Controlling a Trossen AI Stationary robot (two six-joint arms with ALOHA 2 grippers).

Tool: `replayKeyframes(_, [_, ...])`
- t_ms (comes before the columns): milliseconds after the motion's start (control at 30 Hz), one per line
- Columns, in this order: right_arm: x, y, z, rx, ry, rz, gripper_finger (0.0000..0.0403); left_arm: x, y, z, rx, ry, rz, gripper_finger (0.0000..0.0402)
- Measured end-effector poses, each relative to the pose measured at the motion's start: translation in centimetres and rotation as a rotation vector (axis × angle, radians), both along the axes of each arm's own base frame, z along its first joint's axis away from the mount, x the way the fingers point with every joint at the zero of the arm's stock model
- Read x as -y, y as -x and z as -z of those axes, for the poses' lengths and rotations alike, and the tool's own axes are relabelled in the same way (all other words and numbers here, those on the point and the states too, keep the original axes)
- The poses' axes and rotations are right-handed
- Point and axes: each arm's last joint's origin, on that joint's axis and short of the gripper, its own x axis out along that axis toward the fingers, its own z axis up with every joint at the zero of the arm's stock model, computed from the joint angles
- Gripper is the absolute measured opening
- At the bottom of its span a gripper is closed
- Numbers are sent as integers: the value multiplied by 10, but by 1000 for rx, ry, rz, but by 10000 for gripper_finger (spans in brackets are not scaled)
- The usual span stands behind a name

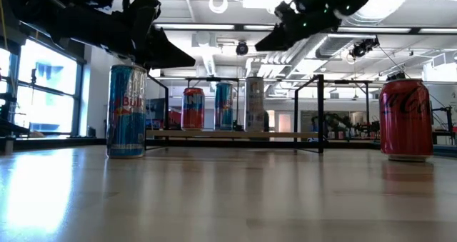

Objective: Place canned beverage on shelf
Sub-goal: Put the top red black soda can on the shelf

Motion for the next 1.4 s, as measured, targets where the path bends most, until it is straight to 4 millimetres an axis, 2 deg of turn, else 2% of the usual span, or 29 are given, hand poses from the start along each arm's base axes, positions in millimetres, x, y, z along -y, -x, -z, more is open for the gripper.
replayKeyframes(133, [-22,8,-12,-42,30,-49,34,0,0,0,-2,0,0,0])
replayKeyframes(200, [-33,10,-14,-85,34,-85,10,0,0,0,-5,0,0,0])
replayKeyframes(300, [-49,10,-7,-120,29,-109,15,0,0,1,-5,2,-1,0])
replayKeyframes(433, [-71,16,13,-145,61,-66,2,0,0,1,-6,-1,0,0])
replayKeyframes(667, [-121,33,43,57,116,-88,1,0,0,0,-8,-18,3,0])
replayKeyframes(767, [-144,43,48,152,168,-98,0,0,0,0,-7,-20,4,0])
replayKeyframes(933, [-173,56,60,176,199,-186,0,0,0,0,-10,-25,5,0])
replayKeyframes(1100, [-194,55,67,149,199,-290,0,0,0,0,-8,-19,22,0])
replayKeyframes(1167, [-201,54,68,134,196,-281,1,1,0,1,-20,-17,32,0])
replayKeyframes(1267, [-211,57,70,93,201,-200,14,2,0,3,-38,-19,37,0])
replayKeyframes(1400, [-228,67,75,3,155,-96,60,2,1,3,-45,-20,38,0])
